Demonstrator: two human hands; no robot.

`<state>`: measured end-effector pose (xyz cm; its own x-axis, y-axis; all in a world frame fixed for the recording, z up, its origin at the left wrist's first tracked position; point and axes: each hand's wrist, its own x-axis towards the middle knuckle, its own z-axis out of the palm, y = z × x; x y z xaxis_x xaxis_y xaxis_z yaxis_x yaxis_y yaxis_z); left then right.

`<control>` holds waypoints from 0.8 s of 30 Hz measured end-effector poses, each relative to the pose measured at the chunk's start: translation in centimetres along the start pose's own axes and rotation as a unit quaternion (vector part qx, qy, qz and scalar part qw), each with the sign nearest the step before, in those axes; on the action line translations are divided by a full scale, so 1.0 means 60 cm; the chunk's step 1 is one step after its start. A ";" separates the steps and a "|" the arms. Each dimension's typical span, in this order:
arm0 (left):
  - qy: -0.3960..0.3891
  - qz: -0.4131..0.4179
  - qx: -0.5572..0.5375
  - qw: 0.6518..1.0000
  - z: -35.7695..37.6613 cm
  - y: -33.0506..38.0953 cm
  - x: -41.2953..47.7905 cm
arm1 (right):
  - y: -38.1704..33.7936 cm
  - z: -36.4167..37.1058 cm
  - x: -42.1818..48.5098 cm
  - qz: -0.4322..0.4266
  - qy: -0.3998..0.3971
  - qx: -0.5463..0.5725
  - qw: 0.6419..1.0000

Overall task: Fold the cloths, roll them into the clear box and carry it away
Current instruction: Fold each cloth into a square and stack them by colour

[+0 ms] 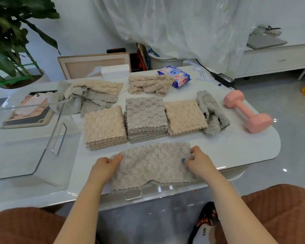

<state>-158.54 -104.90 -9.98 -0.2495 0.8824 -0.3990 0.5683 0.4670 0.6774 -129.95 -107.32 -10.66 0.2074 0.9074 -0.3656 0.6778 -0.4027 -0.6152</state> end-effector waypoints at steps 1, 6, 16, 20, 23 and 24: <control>0.019 0.025 -0.010 0.999 0.011 -0.003 0.003 | 0.002 0.003 -0.001 -0.014 0.011 -0.001 1.000; 0.118 0.114 -0.126 0.978 0.032 -0.013 -0.005 | 0.014 -0.010 -0.005 -0.099 0.095 0.043 0.990; 0.113 0.163 -0.020 0.980 0.051 -0.018 -0.019 | 0.010 0.007 0.012 -0.091 0.066 0.025 0.993; 0.127 0.190 0.068 0.971 0.051 -0.024 -0.015 | 0.019 0.016 0.018 -0.094 0.048 -0.037 0.994; 0.142 0.170 0.146 0.964 0.052 -0.031 -0.015 | 0.020 0.013 0.017 -0.092 0.028 -0.047 0.994; 0.156 0.165 0.189 0.955 0.054 -0.031 -0.017 | 0.020 0.011 0.016 -0.089 0.036 -0.053 0.994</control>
<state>-156.80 -106.88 -12.86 -0.1954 0.9799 0.0406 0.8842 0.1581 0.4395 -129.43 -107.03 -12.22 0.1254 0.9709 -0.2039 0.7777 -0.2238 -0.5875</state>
